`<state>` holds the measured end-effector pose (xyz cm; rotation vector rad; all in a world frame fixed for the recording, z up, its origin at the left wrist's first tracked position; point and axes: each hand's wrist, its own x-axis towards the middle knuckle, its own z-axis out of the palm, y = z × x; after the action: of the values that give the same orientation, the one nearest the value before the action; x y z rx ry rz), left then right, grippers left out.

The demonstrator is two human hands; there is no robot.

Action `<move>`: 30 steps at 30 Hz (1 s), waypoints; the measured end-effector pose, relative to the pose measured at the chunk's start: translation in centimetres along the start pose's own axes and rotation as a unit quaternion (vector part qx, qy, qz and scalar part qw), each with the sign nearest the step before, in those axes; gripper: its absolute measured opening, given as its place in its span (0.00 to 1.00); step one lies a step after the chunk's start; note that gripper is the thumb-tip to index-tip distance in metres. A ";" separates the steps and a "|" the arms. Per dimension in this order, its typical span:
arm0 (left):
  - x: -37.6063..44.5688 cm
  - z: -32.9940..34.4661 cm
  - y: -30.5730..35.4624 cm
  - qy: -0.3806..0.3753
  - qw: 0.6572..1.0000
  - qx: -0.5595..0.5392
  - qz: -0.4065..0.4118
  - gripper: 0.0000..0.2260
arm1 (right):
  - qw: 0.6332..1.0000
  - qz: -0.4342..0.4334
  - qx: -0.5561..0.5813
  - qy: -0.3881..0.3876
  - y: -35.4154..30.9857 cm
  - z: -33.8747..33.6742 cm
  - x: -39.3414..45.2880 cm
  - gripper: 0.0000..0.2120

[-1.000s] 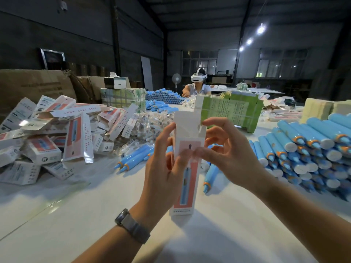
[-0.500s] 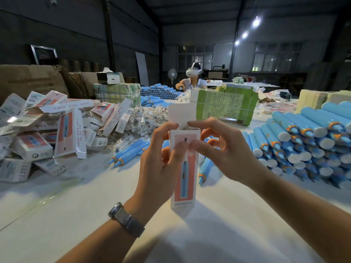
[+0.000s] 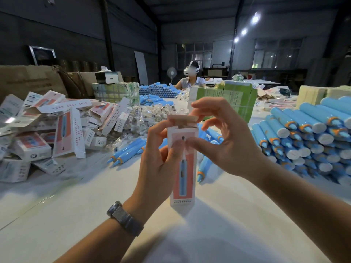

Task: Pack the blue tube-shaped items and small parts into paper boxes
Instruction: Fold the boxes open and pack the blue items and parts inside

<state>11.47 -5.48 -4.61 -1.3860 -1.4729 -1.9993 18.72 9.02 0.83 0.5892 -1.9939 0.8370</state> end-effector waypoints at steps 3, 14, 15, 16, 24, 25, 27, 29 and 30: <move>0.1 -0.1 0.0 0.004 0.999 -0.049 -0.022 0.15 | 0.998 -0.019 -0.052 -0.017 -0.2 -0.1 0.0 0.20; 0.0 0.2 0.3 -0.024 0.999 0.014 0.015 0.11 | 0.998 0.051 0.018 -0.018 -1.3 -0.2 0.6 0.05; 0.0 0.2 0.4 -0.025 1.000 0.010 0.015 0.11 | 0.998 0.055 0.021 -0.016 -1.5 -0.2 0.7 0.04; -0.1 0.2 0.5 -0.025 1.000 0.005 0.016 0.11 | 0.998 0.054 0.018 -0.017 -1.6 -0.1 0.7 0.02; 0.1 0.3 1.4 0.011 0.998 -0.059 -0.026 0.05 | 0.999 0.029 -0.038 -0.010 -1.3 0.6 0.3 0.05; 0.2 0.4 1.5 0.019 0.998 -0.054 -0.028 0.04 | 0.999 0.025 -0.041 -0.010 -1.4 0.6 0.3 0.05; 0.3 0.6 1.6 0.025 0.998 -0.045 -0.028 0.04 | 0.999 0.020 -0.044 -0.015 -1.6 0.4 0.3 0.05; 0.2 0.6 1.6 0.029 0.999 -0.038 -0.023 0.04 | 0.998 0.009 -0.057 -0.024 -1.8 0.2 0.5 0.05; 0.2 0.6 1.6 0.029 0.999 -0.036 -0.020 0.04 | 0.998 -0.001 -0.066 -0.025 -1.9 0.1 0.5 0.05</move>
<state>12.84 -5.58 -3.47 -1.3234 -1.4279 -2.1183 19.62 7.63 1.86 0.5402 -2.0749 0.6904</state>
